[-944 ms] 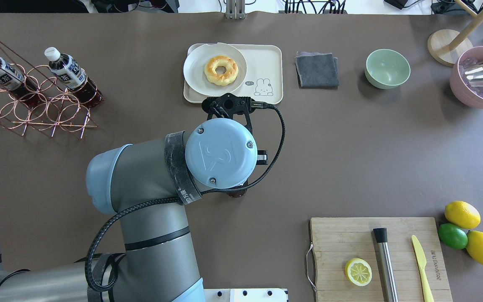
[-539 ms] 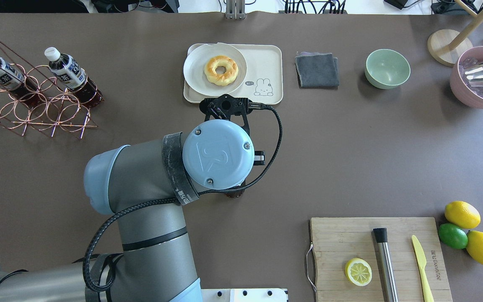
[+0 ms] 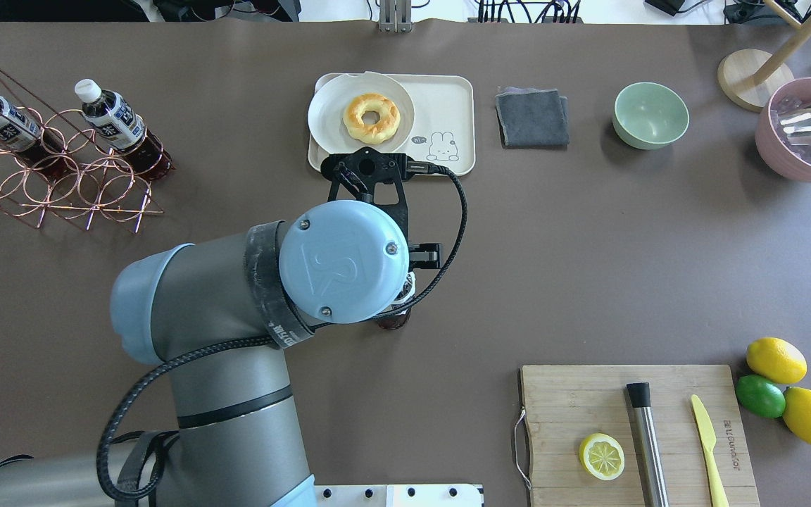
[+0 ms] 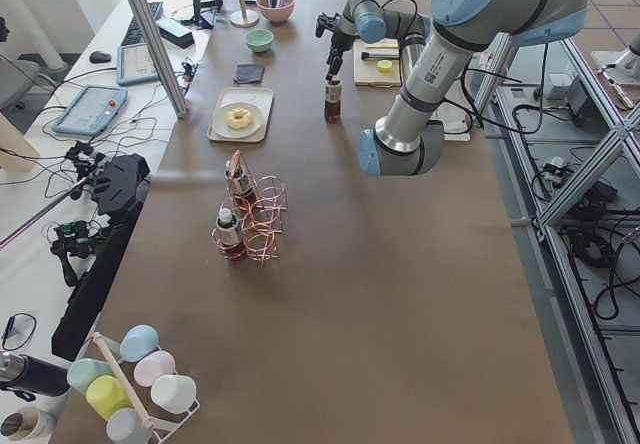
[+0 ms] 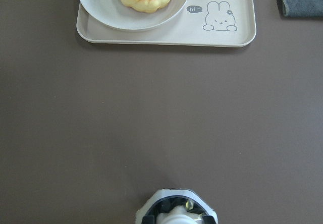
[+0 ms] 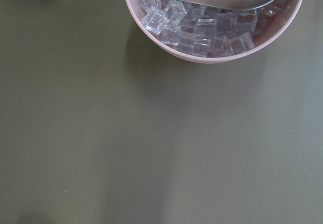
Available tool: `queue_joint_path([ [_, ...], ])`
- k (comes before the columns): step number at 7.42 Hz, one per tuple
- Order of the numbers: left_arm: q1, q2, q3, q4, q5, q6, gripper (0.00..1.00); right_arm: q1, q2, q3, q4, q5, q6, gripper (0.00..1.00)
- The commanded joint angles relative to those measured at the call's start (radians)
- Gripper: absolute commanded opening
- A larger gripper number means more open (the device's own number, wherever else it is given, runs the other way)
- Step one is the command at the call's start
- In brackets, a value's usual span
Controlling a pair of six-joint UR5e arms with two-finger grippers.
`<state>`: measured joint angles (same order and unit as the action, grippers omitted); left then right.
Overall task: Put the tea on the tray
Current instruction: 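Lower the bottle upright onto the table and open the left gripper, then withdraw the left arm toward the rack while the right arm reaches toward the bottle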
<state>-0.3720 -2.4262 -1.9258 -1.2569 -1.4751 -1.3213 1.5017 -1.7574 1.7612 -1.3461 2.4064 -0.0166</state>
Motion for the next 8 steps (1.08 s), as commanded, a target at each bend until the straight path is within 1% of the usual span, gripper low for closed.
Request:
queue_joint_path([
  [1,-0.077,0.094,-0.114,0.004,-0.048,0.084,0.97,-0.017,0.010,0.055,0.001,0.017,0.027,1.00],
  [2,-0.163,0.178,-0.168,0.002,-0.173,0.146,0.97,-0.044,0.044,0.087,0.001,0.019,0.163,1.00],
  [4,-0.273,0.316,-0.249,-0.007,-0.282,0.313,0.97,-0.122,0.044,0.203,-0.001,0.019,0.356,1.00],
  [5,-0.321,0.350,-0.255,-0.045,-0.360,0.342,0.97,-0.200,0.045,0.280,0.001,0.010,0.518,1.00],
  [6,-0.385,0.428,-0.263,-0.126,-0.422,0.406,0.97,-0.265,0.050,0.335,0.042,-0.013,0.713,1.00],
  [7,-0.437,0.543,-0.265,-0.228,-0.491,0.457,0.97,-0.306,0.047,0.354,0.103,-0.023,0.819,0.99],
  [8,-0.509,0.655,-0.259,-0.352,-0.573,0.529,0.97,-0.396,0.052,0.397,0.113,-0.088,0.884,0.99],
])
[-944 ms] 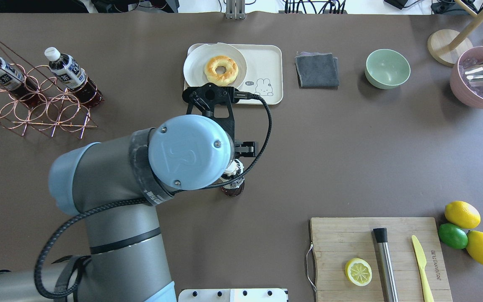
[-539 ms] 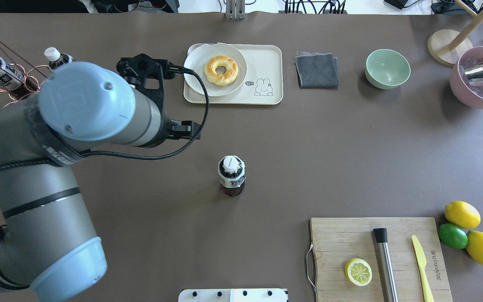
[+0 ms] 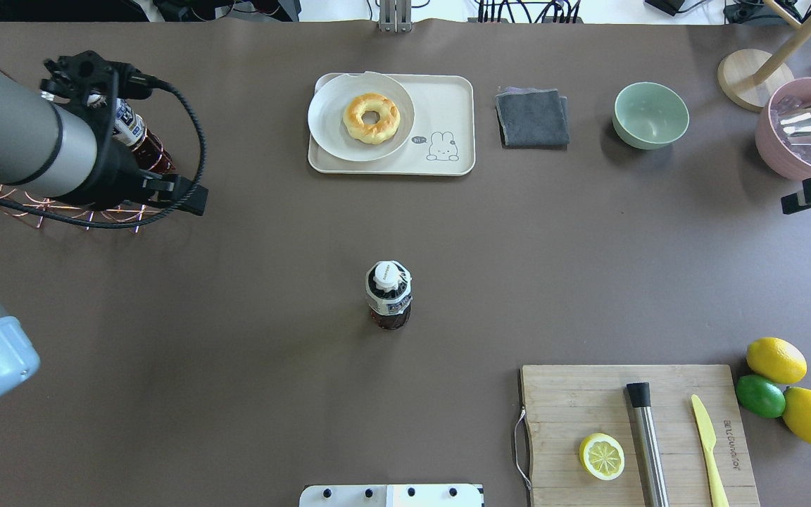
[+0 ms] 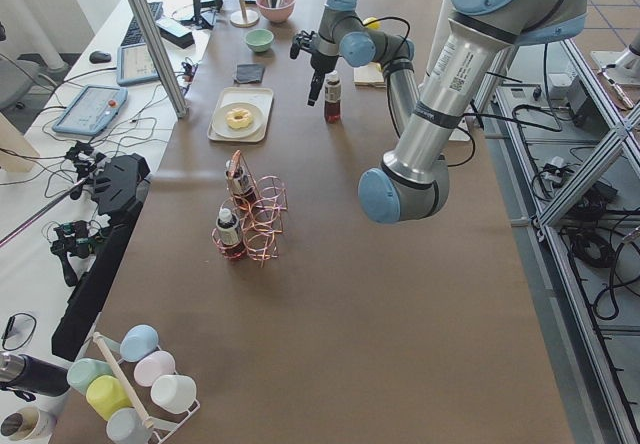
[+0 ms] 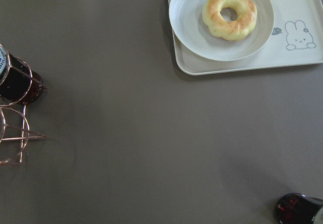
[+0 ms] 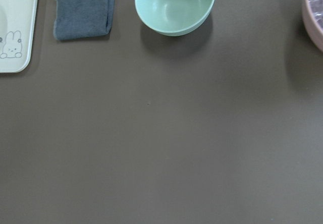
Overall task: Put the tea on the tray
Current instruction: 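Withdraw the left arm toward the rack while the right arm reaches toward the bottle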
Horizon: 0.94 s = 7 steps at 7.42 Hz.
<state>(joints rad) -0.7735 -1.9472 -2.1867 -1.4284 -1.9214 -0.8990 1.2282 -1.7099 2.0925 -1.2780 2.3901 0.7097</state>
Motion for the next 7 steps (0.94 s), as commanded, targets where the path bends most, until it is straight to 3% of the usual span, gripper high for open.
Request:
queue_joint_path([
  [1,-0.166,0.242,0.011,-0.240,-0.237,0.135,0.97,-0.212,0.025,0.099,0.045,-0.136,0.230,0.98],
  [4,-0.185,0.258,0.030,-0.250,-0.254,0.135,0.97,-0.493,0.230,0.121,0.008,-0.354,0.529,0.98],
  [5,-0.185,0.248,0.057,-0.250,-0.252,0.137,0.97,-0.577,0.299,0.135,-0.065,-0.437,0.603,0.98],
  [7,-0.226,0.310,0.058,-0.250,-0.255,0.242,0.97,-0.654,0.547,0.135,-0.369,-0.512,0.606,0.98],
])
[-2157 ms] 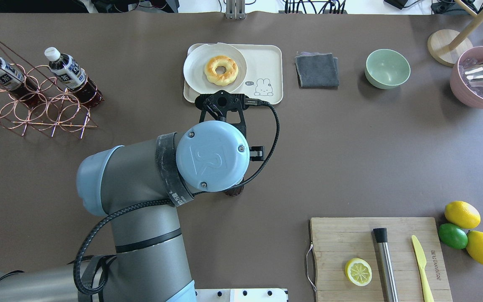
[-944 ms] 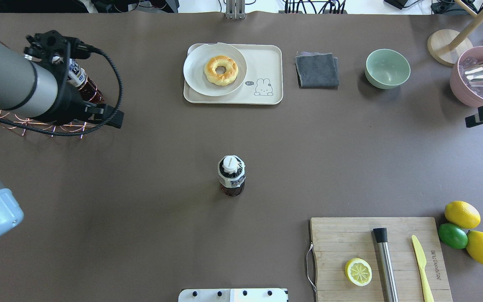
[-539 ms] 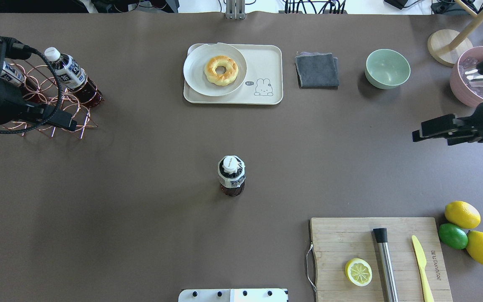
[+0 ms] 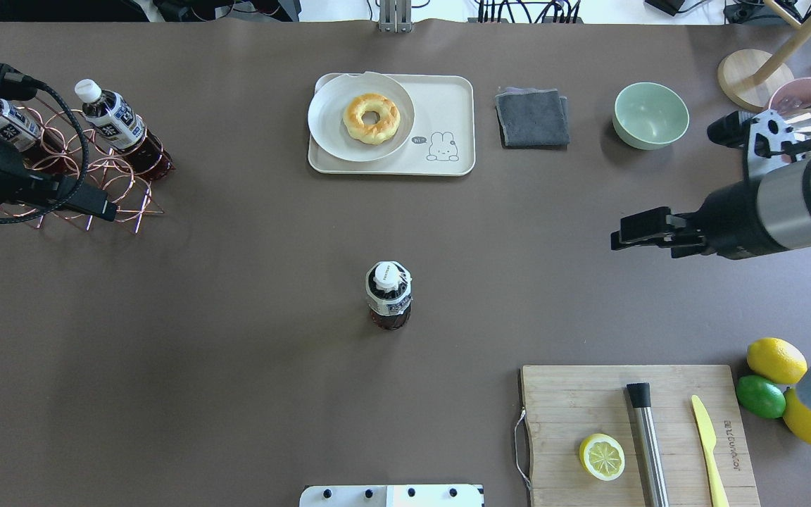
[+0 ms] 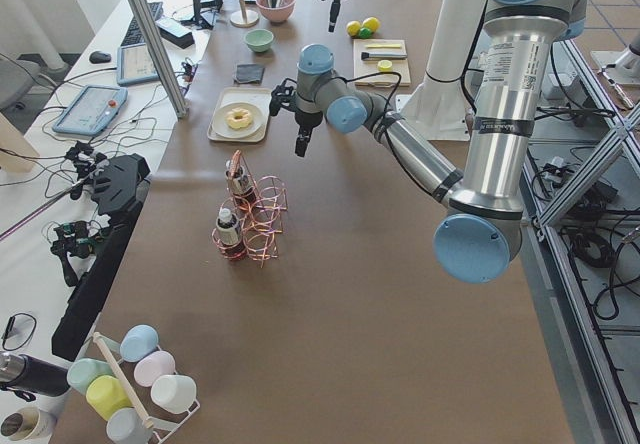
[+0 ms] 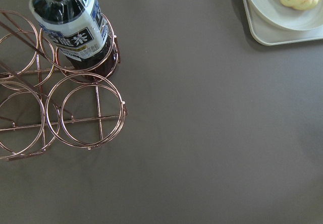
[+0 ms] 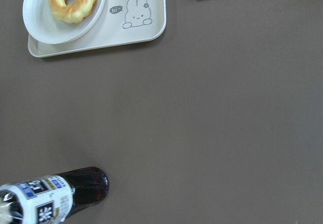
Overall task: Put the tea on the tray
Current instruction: 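Lower the right gripper over the bottle and close on it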
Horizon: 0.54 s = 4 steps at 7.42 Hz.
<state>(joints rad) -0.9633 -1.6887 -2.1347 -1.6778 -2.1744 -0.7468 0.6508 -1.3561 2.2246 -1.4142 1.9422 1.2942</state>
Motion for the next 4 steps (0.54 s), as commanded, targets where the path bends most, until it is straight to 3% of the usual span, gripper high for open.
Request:
queue_joint_path([
  [1,-0.076,0.061,0.022,0.001,-0.002,0.149,0.97,-0.138,0.300,-0.002,-0.356,-0.144,0.039,0.97],
  [2,-0.112,0.066,0.042,0.001,-0.004,0.193,0.97,-0.184,0.377,-0.008,-0.418,-0.197,0.056,0.94],
  [4,-0.194,0.124,0.071,-0.003,-0.005,0.304,0.97,-0.194,0.535,-0.125,-0.494,-0.209,0.065,0.94],
])
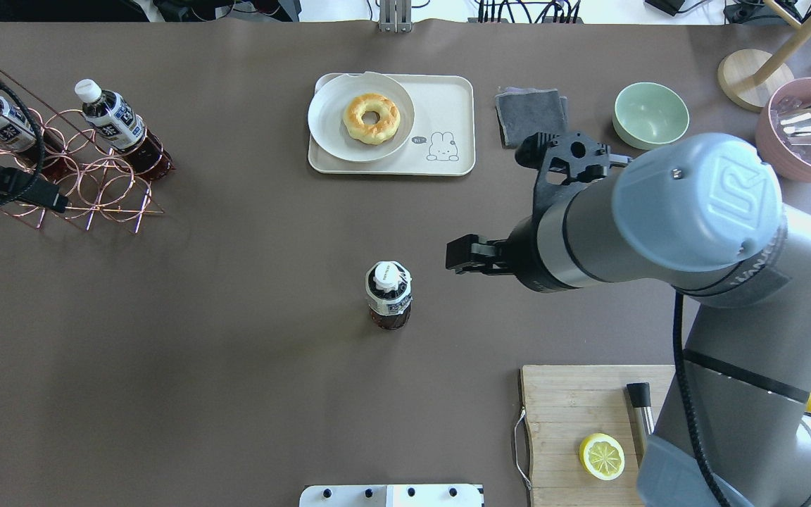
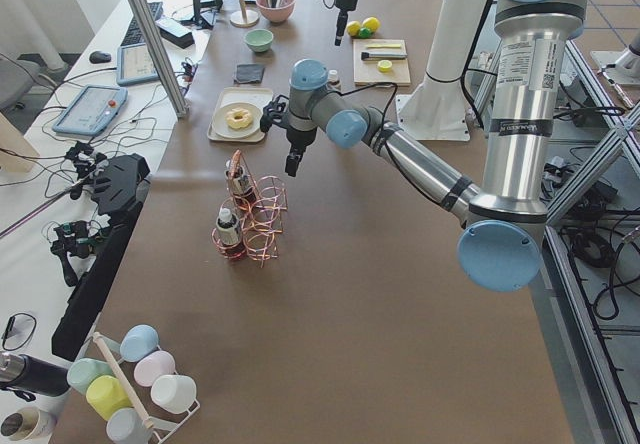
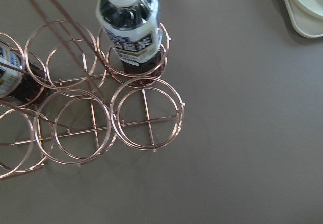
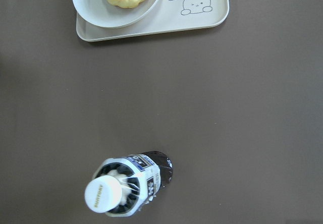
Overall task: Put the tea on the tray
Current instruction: 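Lower the right gripper over the bottle and close on it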
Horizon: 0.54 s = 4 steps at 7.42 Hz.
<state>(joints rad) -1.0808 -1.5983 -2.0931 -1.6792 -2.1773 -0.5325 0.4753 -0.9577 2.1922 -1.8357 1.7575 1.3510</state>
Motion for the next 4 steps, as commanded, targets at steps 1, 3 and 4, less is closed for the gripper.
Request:
queue_joint_path([
  [1,-0.091,0.049,0.037,-0.002,-0.030,0.113,0.97,-0.021,0.190,-0.164,-0.073,-0.045,0.008,0.92],
  [3,-0.114,0.063,0.047,-0.004,-0.073,0.114,0.97,-0.033,0.247,-0.245,-0.073,-0.059,-0.004,0.87],
  [4,-0.119,0.067,0.050,-0.019,-0.076,0.112,0.97,-0.034,0.257,-0.267,-0.074,-0.059,-0.016,0.81],
])
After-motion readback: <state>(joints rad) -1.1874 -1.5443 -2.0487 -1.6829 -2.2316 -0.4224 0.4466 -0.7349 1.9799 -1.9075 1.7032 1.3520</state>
